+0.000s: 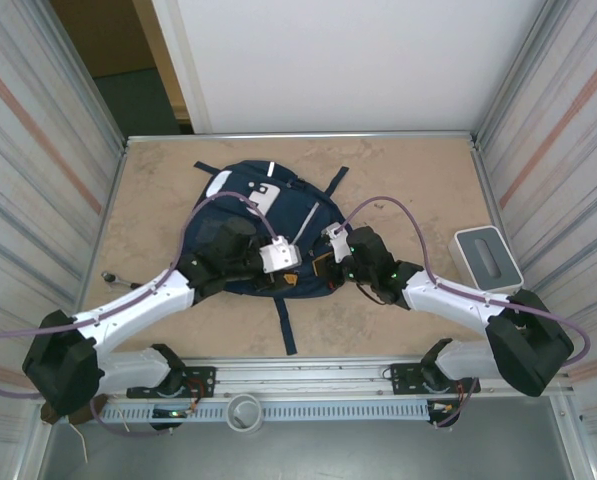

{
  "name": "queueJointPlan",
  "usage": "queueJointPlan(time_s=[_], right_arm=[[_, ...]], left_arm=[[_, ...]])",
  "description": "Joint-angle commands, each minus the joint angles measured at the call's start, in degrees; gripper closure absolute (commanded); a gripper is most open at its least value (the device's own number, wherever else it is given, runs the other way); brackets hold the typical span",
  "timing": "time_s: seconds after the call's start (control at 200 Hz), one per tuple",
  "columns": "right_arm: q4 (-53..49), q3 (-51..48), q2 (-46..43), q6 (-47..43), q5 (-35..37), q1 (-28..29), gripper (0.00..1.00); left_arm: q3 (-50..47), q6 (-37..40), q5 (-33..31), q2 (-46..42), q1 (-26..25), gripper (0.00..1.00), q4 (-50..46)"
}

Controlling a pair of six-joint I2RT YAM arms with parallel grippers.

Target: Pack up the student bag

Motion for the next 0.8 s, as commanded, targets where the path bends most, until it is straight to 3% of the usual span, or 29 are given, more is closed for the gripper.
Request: queueJointPlan(time_s=[0.0, 0.135, 0.21, 0.401, 0.471, 0.651, 0.792], right_arm=[[1.7, 1.6, -2.0, 2.1, 0.4, 0.9, 1.00], [1.8, 1.6, -2.7, 2.2, 0.3, 1.2, 1.00], [1.7, 1.4, -3.1, 2.3, 0.6, 1.3, 1.00], [-0.2, 1.0, -4.1, 1.2, 3.0, 0.7, 1.00], [-1.6, 1.2, -3.7, 0.9, 4.2, -0.5, 1.00], [-6.9, 4.2, -0.8, 1.3, 8.2, -5.6, 1.00], [-8.8, 6.7, 1.9, 1.0, 10.1, -8.5, 1.00]], left_arm=[[3.3, -2.8, -5.3, 2.4, -1.8, 0.29, -1.0], [5.7, -1.6, -7.2, 7.4, -1.8, 0.33, 0.0], [6.6, -1.1, -7.1, 9.5, -1.6, 0.40, 1.3], [5.8, -0.5, -2.5, 10.2, 2.1, 0.77, 2.4], [4.3, 0.8, -0.1, 8.6, 3.5, 0.86, 2.4], [-1.0, 2.7, 8.8, 3.1, 8.3, 0.93, 4.1], [-4.3, 3.0, 10.9, -0.7, 12.9, 0.94, 4.5]])
